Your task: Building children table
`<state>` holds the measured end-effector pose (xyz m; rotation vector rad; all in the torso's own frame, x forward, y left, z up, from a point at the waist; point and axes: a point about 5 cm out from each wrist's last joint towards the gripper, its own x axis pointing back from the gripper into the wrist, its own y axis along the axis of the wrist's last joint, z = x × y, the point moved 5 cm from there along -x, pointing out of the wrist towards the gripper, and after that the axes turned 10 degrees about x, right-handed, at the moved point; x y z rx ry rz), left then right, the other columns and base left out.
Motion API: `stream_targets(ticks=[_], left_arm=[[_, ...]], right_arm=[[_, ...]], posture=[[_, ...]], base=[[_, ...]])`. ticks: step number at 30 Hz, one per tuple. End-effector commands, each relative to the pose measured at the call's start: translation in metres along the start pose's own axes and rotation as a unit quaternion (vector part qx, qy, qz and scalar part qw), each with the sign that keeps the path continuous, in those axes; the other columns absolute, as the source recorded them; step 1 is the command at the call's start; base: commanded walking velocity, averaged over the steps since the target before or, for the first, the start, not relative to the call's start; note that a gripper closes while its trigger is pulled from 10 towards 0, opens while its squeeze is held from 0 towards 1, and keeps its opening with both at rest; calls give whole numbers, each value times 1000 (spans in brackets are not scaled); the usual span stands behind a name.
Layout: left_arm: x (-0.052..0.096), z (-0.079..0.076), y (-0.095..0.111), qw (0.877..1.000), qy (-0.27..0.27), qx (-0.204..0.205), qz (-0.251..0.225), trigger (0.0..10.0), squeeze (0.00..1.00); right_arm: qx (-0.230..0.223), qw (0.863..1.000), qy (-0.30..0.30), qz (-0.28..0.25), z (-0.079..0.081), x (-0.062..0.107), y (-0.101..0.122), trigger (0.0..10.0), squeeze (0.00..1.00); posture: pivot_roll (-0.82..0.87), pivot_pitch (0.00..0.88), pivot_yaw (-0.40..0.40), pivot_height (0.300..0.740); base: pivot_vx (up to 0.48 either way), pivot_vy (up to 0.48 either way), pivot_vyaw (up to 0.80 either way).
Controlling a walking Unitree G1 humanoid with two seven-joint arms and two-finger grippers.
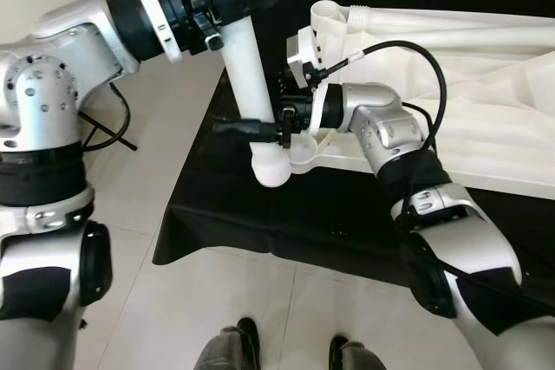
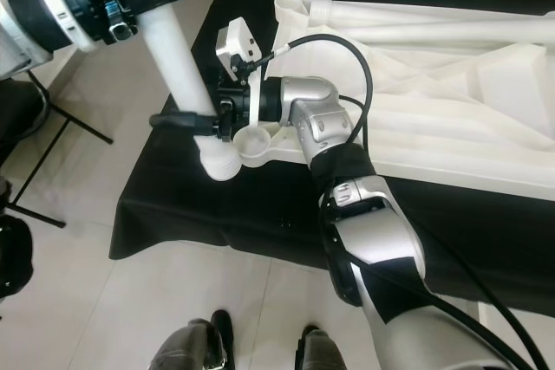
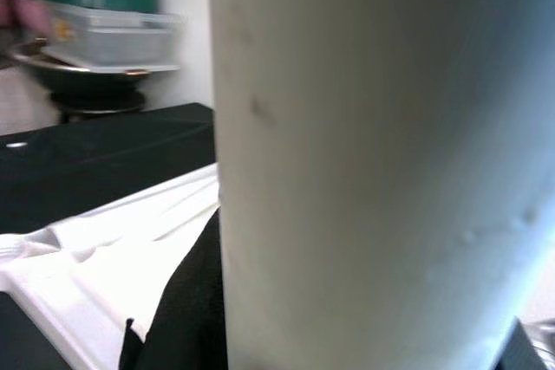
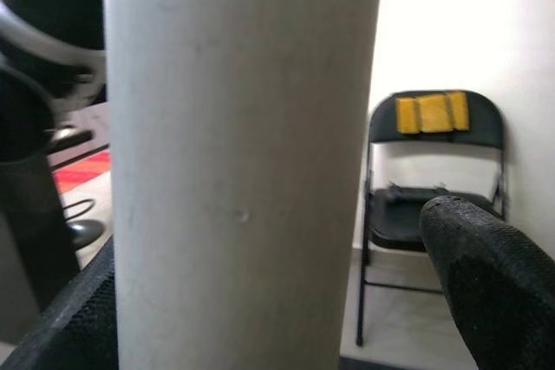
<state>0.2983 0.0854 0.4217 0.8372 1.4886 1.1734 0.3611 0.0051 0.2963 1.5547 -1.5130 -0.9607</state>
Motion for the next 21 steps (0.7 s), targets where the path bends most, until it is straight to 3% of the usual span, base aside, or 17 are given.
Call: stream_targets(ticks=[1, 6, 7, 9, 10, 21], left_arm=[[-13, -55, -4, 981, -193, 25, 4, 0, 0], [-13, -57, -6, 980, -197, 22, 12, 0, 0], [-13, -58, -8, 979, -201, 16, 21, 0, 0], [-13, -58, -8, 979, -201, 16, 21, 0, 0], [-14, -59, -10, 978, -205, 17, 27, 0, 0], [-13, -57, -17, 973, -221, -13, 64, 0, 0]], right_arm=[[-6, 999, 31, -2, 13, -26, -2, 10000, 0], [-7, 999, 50, 3, 20, -29, -3, 10000, 0], [-11, 998, 69, 7, 26, -31, -2, 8431, 0], [-11, 998, 69, 7, 26, -31, -2, 8431, 0], [-14, 996, 86, 7, 32, -33, -1, 0, 0], [-69, 993, 89, 37, 54, -36, -8, 0, 0]], posture=[[52, 214, 34, 740], [45, 204, 32, 740], [33, 190, 35, 740], [33, 190, 35, 740], [27, 180, 38, 740], [-1, 124, 48, 740]], base=[[0, 0, 0], [0, 0, 0], [0, 0, 0], [0, 0, 0], [0, 0, 0], [0, 0, 0]])
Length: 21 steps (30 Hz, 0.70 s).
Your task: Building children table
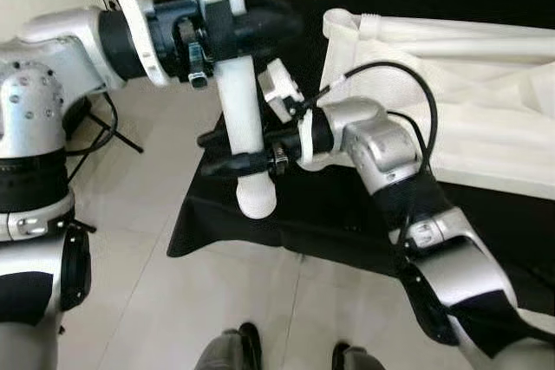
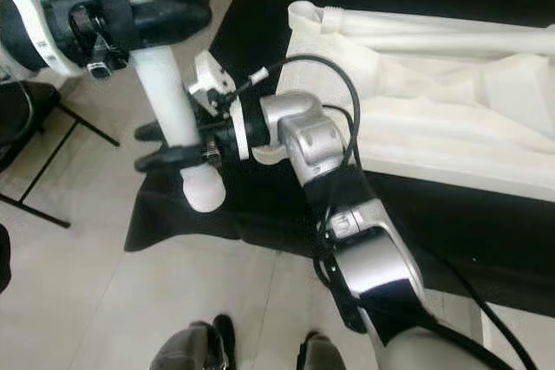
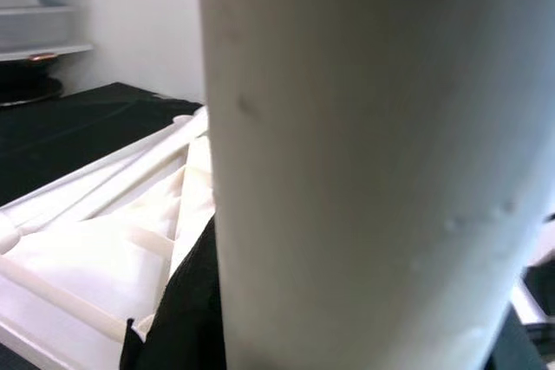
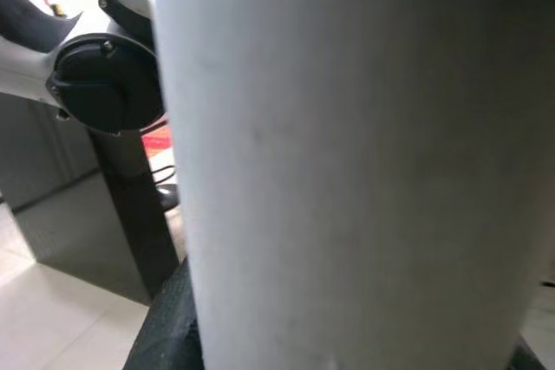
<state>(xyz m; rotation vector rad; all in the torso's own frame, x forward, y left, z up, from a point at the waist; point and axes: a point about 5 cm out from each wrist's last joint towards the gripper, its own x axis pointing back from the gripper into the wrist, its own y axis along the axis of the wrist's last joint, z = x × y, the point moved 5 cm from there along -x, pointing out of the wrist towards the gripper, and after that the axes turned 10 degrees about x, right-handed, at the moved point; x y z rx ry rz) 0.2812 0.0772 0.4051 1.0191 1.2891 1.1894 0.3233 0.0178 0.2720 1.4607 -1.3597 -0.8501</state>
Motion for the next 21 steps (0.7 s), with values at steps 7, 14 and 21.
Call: stream_targets(ticks=[7, 14, 21], left_arm=[[-17, -28, 1, 991, -134, -28, -3, 0, 0], [-18, -22, 5, 992, -121, -34, -16, 0, 239], [-7, -7, 23, 995, -57, -40, -71, 10000, 1000]], right_arm=[[-31, 999, -36, 18, 4, -20, -11, 0, 0], [-40, 996, -77, 21, -1, -18, -13, 0, 0], [-48, 986, -161, 6, -16, -13, -8, 0, 0]], posture=[[-14, 103, 47, 740], [-23, 101, 42, 740], [-26, 101, 36, 740]], base=[[0, 0, 0], [0, 0, 0], [0, 0, 0]])
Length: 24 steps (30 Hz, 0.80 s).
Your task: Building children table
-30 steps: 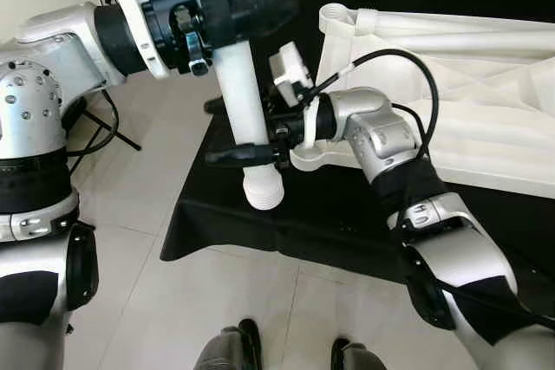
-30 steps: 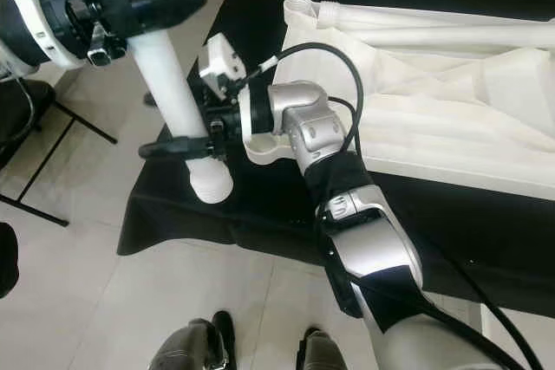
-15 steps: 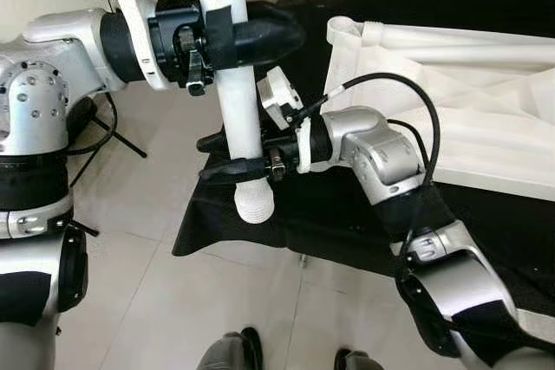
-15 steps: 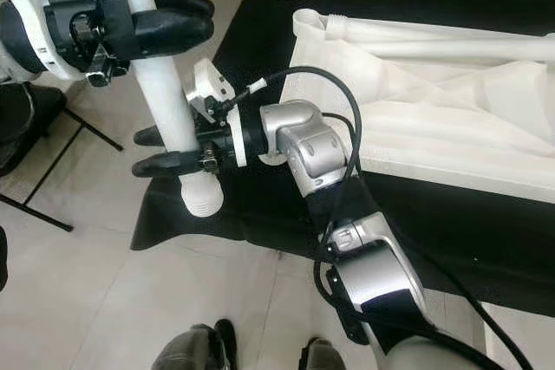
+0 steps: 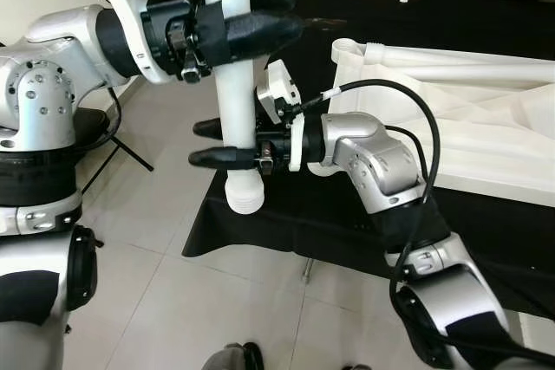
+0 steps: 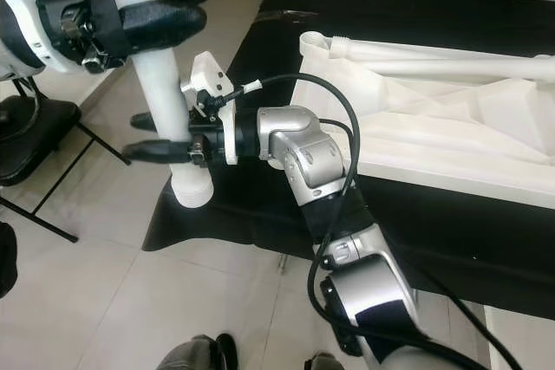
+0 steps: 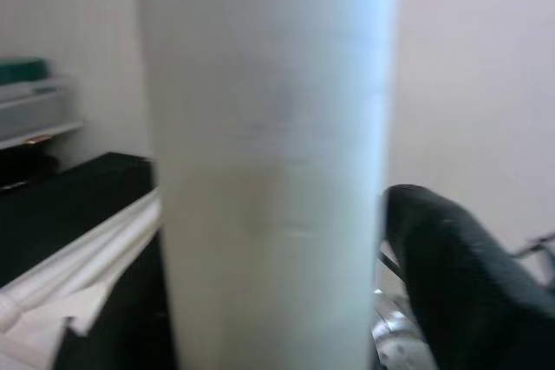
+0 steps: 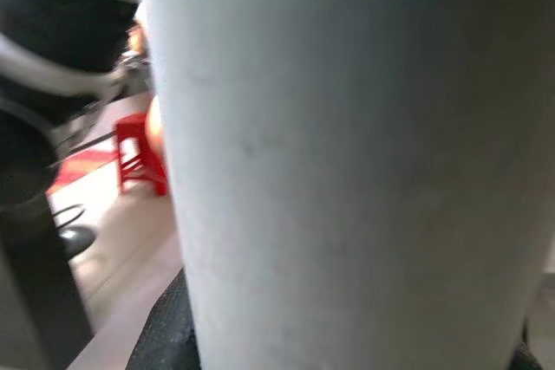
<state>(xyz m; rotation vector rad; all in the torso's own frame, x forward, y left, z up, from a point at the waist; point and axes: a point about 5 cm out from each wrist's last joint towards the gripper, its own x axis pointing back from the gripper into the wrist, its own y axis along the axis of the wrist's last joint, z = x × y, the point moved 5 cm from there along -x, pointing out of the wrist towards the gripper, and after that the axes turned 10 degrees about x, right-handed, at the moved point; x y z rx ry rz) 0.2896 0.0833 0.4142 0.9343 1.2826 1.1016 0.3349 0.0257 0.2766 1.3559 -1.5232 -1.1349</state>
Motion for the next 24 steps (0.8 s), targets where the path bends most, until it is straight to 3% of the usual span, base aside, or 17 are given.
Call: stream_targets(ticks=[1, 4, 5, 9, 11, 12, 13, 14, 15, 16, 18, 24], left_arm=[[-13, -16, 13, 999, -42, -24, -17, 10000, 1000], [-3, -11, 23, 998, -3, -37, -43, 10000, 1000], [8, -6, 26, 997, 37, -45, -59, 10000, 1000], [16, -3, 28, 994, 64, -51, -69, 10000, 1000], [47, 10, 27, 983, 150, -57, -93, 10000, 1000], [47, 10, 27, 983, 150, -57, -93, 10000, 1000], [62, 16, 27, 975, 190, -60, -100, 10000, 1000], [62, 16, 27, 975, 190, -60, -100, 10000, 1000], [75, 18, 27, 968, 218, -64, -104, 10000, 1000], [75, 18, 27, 968, 218, -64, -104, 10000, 1000], [86, 13, 30, 960, 248, -77, -108, 10000, 1000], [91, 0, 35, 951, 270, -97, -113, 10000, 1000]], right_arm=[[-21, 999, -18, 21, 0, -8, -9, 0, 0], [-21, 998, -55, 16, -11, -6, -8, 0, 0], [-20, 996, -89, 14, -21, -3, -7, 0, 0], [-19, 993, -112, 13, -28, 0, -6, 0, 0], [-11, 983, -182, 23, -49, 8, -9, 0, 0], [-11, 983, -182, 23, -49, 8, -9, 0, 0], [-9, 977, -211, 27, -58, 11, -10, 0, 0], [-9, 977, -211, 27, -58, 11, -10, 0, 0], [-10, 970, -242, 24, -68, 16, -9, 0, 0], [-10, 970, -242, 24, -68, 16, -9, 0, 0], [-15, 958, -288, 12, -83, 24, -3, 0, 0], [-21, 945, -325, -8, -94, 30, 3, 0, 0]], posture=[[-26, 101, 36, 740], [-24, 105, 27, 740], [-18, 109, 20, 740], [-17, 109, 19, 740], [-10, 118, 9, 740], [-10, 118, 9, 740], [-3, 122, 6, 740], [-3, 122, 6, 740], [3, 127, 2, 740], [3, 127, 2, 740], [28, 139, -4, 740], [45, 156, -12, 740]], base=[[0, 0, 0], [0, 0, 0], [0, 0, 0], [0, 0, 0], [0, 0, 0], [0, 0, 0], [0, 0, 0], [0, 0, 0], [0, 0, 0], [0, 0, 0], [0, 0, 0], [0, 0, 0]])
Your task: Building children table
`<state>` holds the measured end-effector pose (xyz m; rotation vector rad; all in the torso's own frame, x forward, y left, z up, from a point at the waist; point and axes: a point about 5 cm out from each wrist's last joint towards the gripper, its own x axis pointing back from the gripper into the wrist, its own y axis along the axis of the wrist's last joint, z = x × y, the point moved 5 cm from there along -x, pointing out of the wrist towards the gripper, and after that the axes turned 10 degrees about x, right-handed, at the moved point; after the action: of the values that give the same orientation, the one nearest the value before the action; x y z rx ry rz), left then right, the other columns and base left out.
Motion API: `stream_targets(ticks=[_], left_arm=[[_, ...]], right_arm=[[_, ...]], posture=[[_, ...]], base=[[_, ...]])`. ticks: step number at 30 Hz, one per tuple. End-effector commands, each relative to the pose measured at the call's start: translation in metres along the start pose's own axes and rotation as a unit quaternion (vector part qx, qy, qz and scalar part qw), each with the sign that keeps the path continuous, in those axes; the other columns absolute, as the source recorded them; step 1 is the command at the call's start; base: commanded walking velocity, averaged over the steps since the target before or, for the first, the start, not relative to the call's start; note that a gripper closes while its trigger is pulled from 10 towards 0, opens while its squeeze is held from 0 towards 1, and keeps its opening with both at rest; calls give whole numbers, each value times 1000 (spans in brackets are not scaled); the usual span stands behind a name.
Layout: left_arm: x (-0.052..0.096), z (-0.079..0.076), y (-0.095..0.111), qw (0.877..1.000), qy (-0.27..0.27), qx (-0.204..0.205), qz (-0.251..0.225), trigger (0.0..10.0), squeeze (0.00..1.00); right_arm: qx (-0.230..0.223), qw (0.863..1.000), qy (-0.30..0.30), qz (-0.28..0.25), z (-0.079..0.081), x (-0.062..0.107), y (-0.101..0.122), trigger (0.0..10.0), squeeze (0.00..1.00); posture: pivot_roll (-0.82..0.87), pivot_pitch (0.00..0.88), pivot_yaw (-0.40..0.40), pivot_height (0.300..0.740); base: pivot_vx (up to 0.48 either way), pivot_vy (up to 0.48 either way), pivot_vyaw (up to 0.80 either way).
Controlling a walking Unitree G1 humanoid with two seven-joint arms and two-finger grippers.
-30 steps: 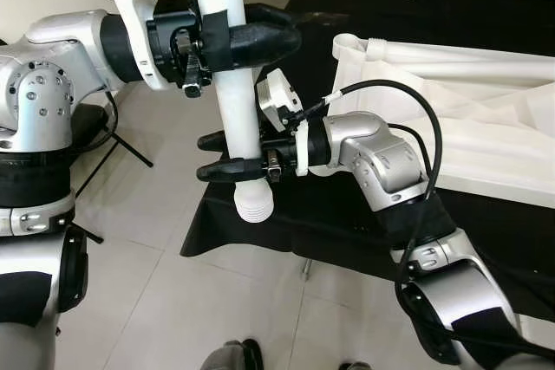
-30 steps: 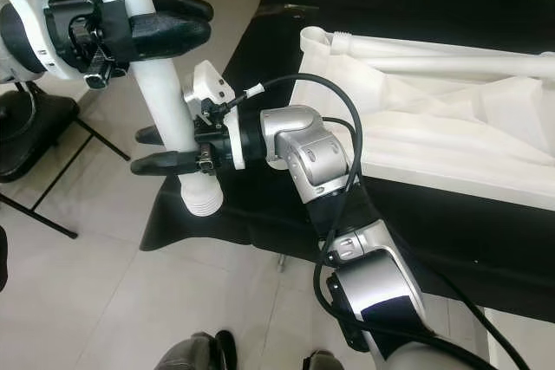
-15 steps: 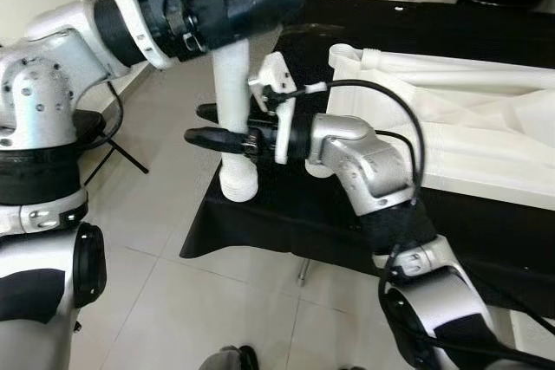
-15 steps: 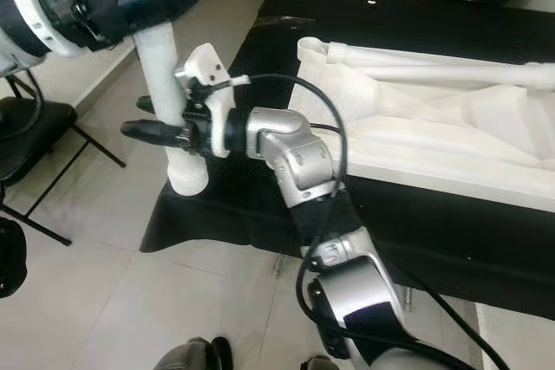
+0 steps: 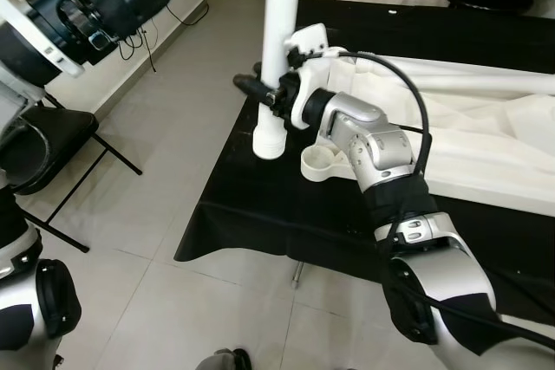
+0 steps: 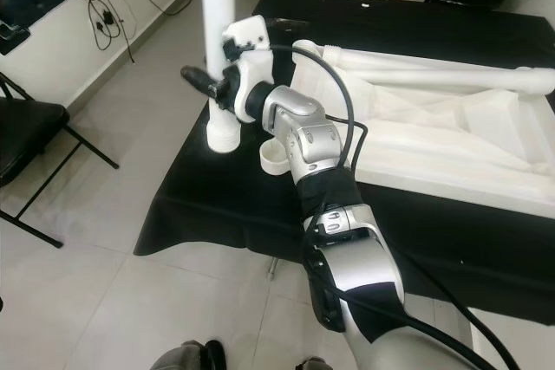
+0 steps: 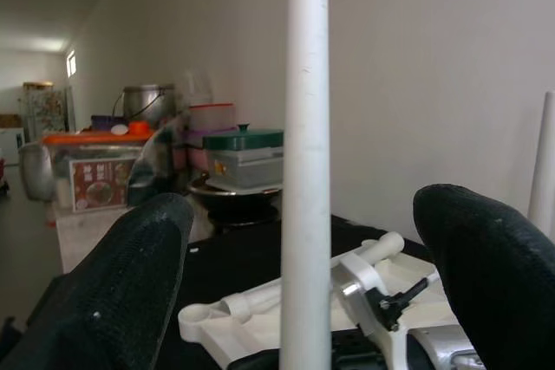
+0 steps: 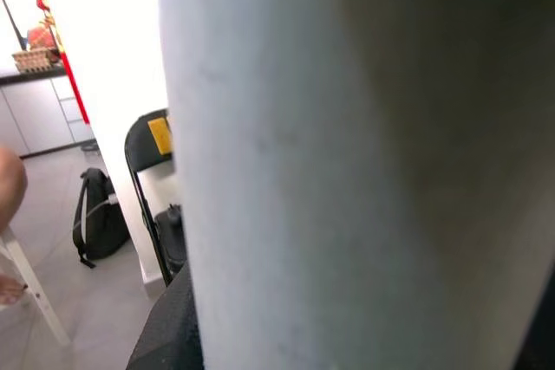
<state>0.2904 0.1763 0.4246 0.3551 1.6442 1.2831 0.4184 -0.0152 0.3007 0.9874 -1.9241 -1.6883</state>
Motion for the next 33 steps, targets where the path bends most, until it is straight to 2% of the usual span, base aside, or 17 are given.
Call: stream_targets(ticks=[1, 2, 3, 6, 7, 8, 10, 11, 12, 14, 15, 17, 21, 22, 23, 27, 33], left_arm=[[6, -4, 5, 1000, 10, -16, 3, 10000, 1000], [6, -4, 5, 1000, 10, -16, 3, 10000, 1000], [12, -9, 4, 999, 26, -28, 12, 10000, 1000], [16, -13, -4, 998, 43, -30, 22, 10000, 1000], [19, -20, -22, 997, 55, -31, 49, 10000, 1000], [24, -28, -47, 994, 63, -28, 86, 10000, 0], [24, -28, -47, 994, 63, -28, 86, 10000, 0], [32, -36, -76, 990, 71, -13, 122, 10000, 0], [32, -36, -76, 990, 71, -13, 122, 10000, 0], [56, -62, -136, 975, 96, 20, 200, 10000, 0], [56, -62, -136, 975, 96, 20, 200, 10000, 0], [79, -81, -168, 960, 131, 20, 247, 10000, 0], [95, -84, -180, 947, 179, 6, 267, 10000, 0], [105, -89, -186, 936, 215, 6, 277, 10000, 0], [107, -92, -188, 932, 225, 2, 283, 10000, 0], [115, -95, -193, 923, 250, -12, 293, 10000, 0], [134, -90, -203, 896, 295, -99, 317, 10000, 0]], right_arm=[[-4, 1000, -9, -15, -2, -2, 6, 0, 0], [-4, 1000, -9, -15, -2, -2, 6, 0, 0], [-7, 1000, -21, -20, -6, -2, 8, 9922, 0], [-8, 999, -33, -26, -11, -1, 10, 10000, 0], [-12, 999, -37, -37, -14, -1, 14, 10000, 0], [-11, 998, -38, -49, -16, 0, 17, 10000, 0], [-11, 998, -38, -49, -16, 0, 17, 10000, 0], [-9, 998, -32, -59, -16, 1, 21, 10000, 0], [-9, 998, -32, -59, -16, 1, 21, 10000, 0], [13, 997, -27, -69, -24, 5, 23, 10000, 0], [13, 997, -27, -69, -24, 5, 23, 10000, 0], [27, 997, -2, -76, -27, 11, 25, 10000, 0], [41, 992, 72, -95, -16, 22, 27, 10000, 0], [62, 984, 133, -98, -4, 32, 23, 10000, 0], [65, 982, 146, -96, -2, 34, 21, 10000, 0], [73, 980, 158, -97, -1, 38, 21, 10000, 0], [84, 974, 190, -92, 0, 42, 16, 10000, 0]], posture=[[45, 156, -12, 740], [45, 156, -12, 740], [53, 173, -17, 740], [57, 181, -16, 740], [59, 189, -15, 740], [63, 203, -12, 740], [63, 203, -12, 740], [64, 207, -11, 740], [64, 207, -11, 740], [72, 241, -4, 740], [72, 241, -4, 740], [83, 267, -2, 740], [88, 278, 0, 740], [89, 301, 12, 740], [89, 301, 12, 740], [94, 316, 18, 740], [91, 344, 30, 740]], base=[[0, 0, 0], [0, 0, 0], [0, 0, 0], [0, 0, 0], [0, 0, 0], [0, 0, 0], [0, 0, 0], [0, 0, 0], [0, 0, 0], [0, 0, 0], [0, 0, 0], [0, 0, 0], [0, 0, 0], [0, 0, 0], [0, 0, 0], [0, 0, 0], [0, 0, 0]])
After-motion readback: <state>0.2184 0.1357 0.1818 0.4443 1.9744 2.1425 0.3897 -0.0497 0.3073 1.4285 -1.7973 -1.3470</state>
